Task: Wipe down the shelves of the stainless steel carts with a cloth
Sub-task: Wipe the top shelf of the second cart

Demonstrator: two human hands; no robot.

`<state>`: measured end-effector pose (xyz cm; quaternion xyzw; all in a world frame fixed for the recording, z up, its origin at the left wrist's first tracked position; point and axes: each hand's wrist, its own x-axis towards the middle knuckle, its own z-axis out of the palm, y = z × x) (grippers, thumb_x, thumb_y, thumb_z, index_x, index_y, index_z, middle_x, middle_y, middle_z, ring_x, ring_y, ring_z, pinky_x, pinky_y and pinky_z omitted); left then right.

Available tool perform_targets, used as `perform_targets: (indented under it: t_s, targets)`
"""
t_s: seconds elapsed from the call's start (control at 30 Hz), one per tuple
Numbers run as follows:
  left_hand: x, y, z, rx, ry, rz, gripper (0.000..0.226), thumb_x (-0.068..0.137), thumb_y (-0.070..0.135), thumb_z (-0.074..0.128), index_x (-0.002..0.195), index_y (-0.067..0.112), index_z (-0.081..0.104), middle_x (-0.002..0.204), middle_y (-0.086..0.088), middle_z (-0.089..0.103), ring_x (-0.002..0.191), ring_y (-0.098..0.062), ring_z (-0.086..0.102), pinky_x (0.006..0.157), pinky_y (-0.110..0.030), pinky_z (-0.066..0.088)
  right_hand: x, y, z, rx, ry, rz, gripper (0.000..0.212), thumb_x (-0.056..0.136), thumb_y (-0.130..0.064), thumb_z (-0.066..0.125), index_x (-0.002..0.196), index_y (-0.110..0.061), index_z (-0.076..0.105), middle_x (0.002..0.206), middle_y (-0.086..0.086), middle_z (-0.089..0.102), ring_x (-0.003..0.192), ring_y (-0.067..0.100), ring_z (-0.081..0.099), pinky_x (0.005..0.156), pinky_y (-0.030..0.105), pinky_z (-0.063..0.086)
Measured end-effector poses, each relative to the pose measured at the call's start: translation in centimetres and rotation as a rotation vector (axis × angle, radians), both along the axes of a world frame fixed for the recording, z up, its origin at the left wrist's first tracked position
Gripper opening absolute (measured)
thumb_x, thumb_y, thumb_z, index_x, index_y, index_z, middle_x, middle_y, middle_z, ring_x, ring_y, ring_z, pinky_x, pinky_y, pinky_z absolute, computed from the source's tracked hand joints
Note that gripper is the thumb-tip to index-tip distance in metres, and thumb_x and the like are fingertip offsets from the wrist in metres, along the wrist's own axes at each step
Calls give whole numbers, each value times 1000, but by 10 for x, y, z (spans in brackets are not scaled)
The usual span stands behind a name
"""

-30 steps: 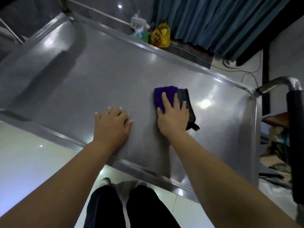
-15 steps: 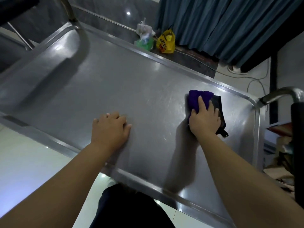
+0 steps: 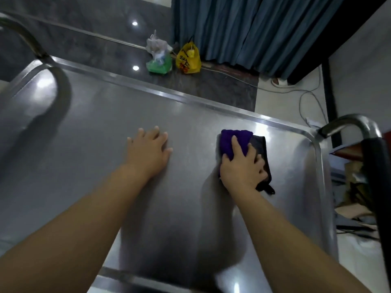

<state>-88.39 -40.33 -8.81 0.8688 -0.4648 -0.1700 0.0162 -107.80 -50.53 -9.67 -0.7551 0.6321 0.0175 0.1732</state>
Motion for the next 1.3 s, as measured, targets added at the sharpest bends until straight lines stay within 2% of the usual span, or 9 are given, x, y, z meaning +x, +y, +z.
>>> perform_targets:
  t_s: [0.2,0.27,0.43,0.5,0.7,0.77,0.97,1.13,1.3]
  targets:
    - [0,5,-8,-33,-53,-34,52,92,48,41,138,24,40,152,-4,28,137,-40,24,104,-63,24,26,-7,-1,-24,-58,503,52,93,-53,38,138,-58,14,156,-6,15,138,29,12,105,51,12]
    - [2,3,-8,-19,-52,-45,53,91,50,41,138,25,40,151,-4,29,137,-40,25,104,-63,26,11,-34,-1,-67,-36,454,52,92,-55,39,138,-58,15,156,-7,14,138,28,15,106,50,15]
    - [3,0,-8,-28,-54,-35,51,88,53,44,130,24,49,144,-3,39,131,-41,35,98,-64,33,20,-95,-1,-9,0,10,59,94,-51,37,145,-49,7,159,-3,-1,141,37,8,108,57,11]
    - [1,-3,-6,-30,-84,-24,50,87,54,45,124,22,53,139,-4,44,123,-42,40,94,-64,35,48,-93,-2,12,-1,18,58,96,-50,33,145,-48,2,159,-4,-6,142,40,-1,108,60,7]
    - [4,0,-6,-9,-98,-35,58,85,59,39,127,21,51,141,-7,43,125,-43,38,94,-64,35,101,-69,-4,-24,-31,701,54,95,-50,36,143,-52,12,158,-10,6,144,32,1,110,54,10]
    - [5,1,-6,-9,-64,-31,59,85,59,38,129,22,50,143,-6,41,129,-43,35,96,-65,33,86,-85,-4,-70,-34,632,54,96,-48,37,144,-49,13,158,-8,11,144,29,6,110,50,14]
    - [-2,-5,-4,20,-57,-20,55,88,57,40,130,23,47,145,-4,37,130,-43,31,99,-63,31,27,-121,-2,-98,-36,28,57,96,-42,37,148,-36,15,157,6,16,143,34,8,111,53,17]
    - [-10,-18,10,39,-93,6,52,87,56,44,112,13,56,127,-13,49,118,-45,40,98,-57,35,43,-76,-4,-78,-55,294,57,96,-44,39,147,-42,15,158,1,12,144,32,7,112,48,13]
    - [-32,-56,7,-134,91,-158,56,92,39,48,139,12,36,152,-11,23,142,-34,12,115,-50,19,21,-55,-2,-35,-65,466,55,97,-46,37,146,-45,13,158,-3,13,144,28,7,113,46,11]
